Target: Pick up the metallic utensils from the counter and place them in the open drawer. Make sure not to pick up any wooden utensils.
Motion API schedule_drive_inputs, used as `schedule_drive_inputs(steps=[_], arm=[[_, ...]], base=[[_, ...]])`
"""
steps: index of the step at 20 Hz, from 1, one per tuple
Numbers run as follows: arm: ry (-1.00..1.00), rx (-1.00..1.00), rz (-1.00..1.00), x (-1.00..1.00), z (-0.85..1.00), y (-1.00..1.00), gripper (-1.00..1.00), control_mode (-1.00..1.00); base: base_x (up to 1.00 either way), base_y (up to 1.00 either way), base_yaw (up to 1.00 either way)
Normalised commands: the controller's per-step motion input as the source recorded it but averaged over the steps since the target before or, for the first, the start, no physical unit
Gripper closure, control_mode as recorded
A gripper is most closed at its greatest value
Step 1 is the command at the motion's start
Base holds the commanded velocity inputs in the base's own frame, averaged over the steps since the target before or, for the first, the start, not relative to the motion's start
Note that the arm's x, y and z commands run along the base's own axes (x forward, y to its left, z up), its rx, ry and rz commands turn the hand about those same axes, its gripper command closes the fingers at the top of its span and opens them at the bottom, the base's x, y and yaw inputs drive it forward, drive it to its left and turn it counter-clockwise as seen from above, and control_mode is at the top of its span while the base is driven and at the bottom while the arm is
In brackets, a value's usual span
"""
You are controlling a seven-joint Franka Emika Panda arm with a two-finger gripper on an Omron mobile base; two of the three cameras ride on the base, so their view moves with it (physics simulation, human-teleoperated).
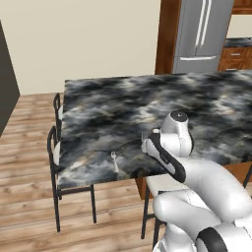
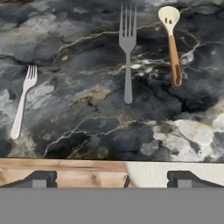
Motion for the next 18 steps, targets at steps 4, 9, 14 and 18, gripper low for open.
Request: schedule_drive_inputs(steps=[4, 9, 14, 18], arm=[[0.1, 0.0, 0.0, 0.52, -0.24, 0.0, -1.0, -1.0], [0.06, 0.0, 0.0, 0.3, -0.05, -0.09, -1.0, -1.0], [0.03, 0.0, 0.0, 0.38, -0.28, -0.07, -1.0, -1.0], [0.0, 0.0, 0.0, 0.36, -0.51, -0.02, -1.0, -1.0]], base=[[0.0, 0.0, 0.0], [0.0, 0.0, 0.0], [0.0, 0.0, 0.0], [0.0, 0.0, 0.0]])
